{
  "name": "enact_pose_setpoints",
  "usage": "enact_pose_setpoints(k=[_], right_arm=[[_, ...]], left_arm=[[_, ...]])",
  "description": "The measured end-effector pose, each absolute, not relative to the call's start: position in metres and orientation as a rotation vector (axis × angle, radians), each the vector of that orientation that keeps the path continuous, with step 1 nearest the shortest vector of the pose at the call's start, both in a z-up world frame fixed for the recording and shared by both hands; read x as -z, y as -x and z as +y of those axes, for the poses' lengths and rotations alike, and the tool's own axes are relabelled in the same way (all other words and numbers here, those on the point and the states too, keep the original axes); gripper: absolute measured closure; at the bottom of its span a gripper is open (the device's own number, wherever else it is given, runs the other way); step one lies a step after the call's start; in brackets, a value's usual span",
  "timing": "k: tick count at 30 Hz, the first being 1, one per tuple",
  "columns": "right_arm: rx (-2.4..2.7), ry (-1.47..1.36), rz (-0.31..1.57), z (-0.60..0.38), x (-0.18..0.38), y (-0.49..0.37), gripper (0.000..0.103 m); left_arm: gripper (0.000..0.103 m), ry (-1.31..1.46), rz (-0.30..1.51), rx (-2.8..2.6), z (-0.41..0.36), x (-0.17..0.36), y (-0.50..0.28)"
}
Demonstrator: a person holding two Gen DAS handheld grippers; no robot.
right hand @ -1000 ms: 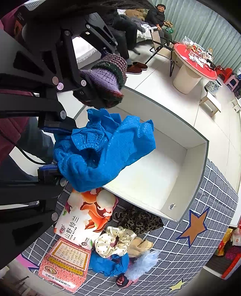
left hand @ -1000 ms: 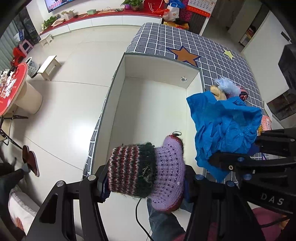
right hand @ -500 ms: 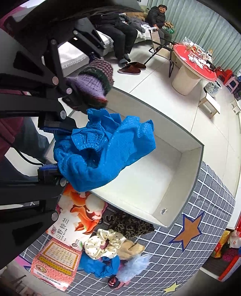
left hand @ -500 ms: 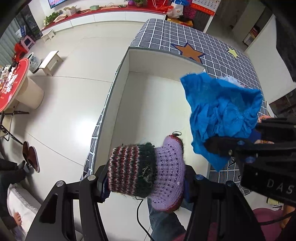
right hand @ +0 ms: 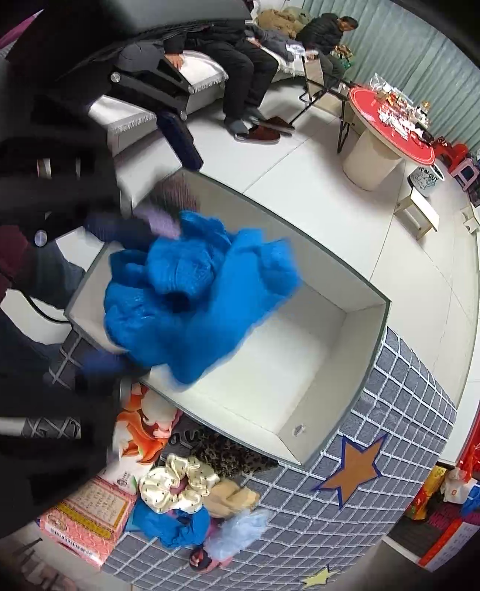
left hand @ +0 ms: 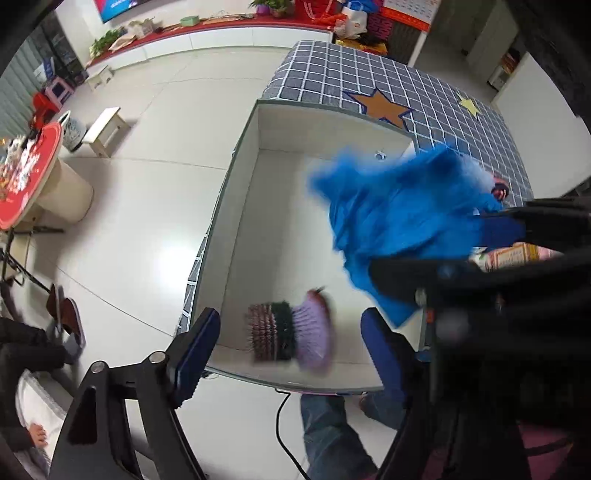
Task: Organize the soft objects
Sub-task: 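Open both grippers to drop the hat and blue fabric into the box, then move both grippers back toward the remaining pile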
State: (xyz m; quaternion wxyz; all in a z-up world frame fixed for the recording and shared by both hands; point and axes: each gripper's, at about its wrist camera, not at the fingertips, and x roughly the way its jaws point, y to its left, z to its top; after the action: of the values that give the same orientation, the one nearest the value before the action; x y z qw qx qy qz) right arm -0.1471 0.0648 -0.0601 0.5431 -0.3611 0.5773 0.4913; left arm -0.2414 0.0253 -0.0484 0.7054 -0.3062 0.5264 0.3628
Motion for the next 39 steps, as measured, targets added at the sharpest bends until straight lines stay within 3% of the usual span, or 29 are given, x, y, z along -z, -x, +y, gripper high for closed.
enact_pose_setpoints(k=[1,6,7,15,32,39], right_arm=[[-1.163,0.860,1.362,0.065,0.059,0.147,0.020],[-1.147,0.849,1.396,0.064,0.056,0.141,0.013],[-1.135,0.850,1.410,0.064,0.056,0.140,0.000],[-1.086,0.712,1.406,0.055,0.021,0.110,0.000],[-0.690,0.326,1.416,-0.076,-0.020,-0.019,0.000],[-0.504,0.262,1.469,-0.146,0.003,-0.068,0.000]], left_arm=[[0.015,0.693,1.173,-0.819,0.028,0.050,0.243],[0.000,0.770,1.117,-0.836,0.036,0.050,0.253],[0.000,0.775,1.092,-0.841,0.037,0.045,0.254],[0.000,0.775,0.906,-0.755,0.041,0.015,0.257],[0.000,0.567,1.027,-0.575,0.027,0.006,0.196],[0.000,0.480,1.076,-0.515,0.012,0.006,0.145]])
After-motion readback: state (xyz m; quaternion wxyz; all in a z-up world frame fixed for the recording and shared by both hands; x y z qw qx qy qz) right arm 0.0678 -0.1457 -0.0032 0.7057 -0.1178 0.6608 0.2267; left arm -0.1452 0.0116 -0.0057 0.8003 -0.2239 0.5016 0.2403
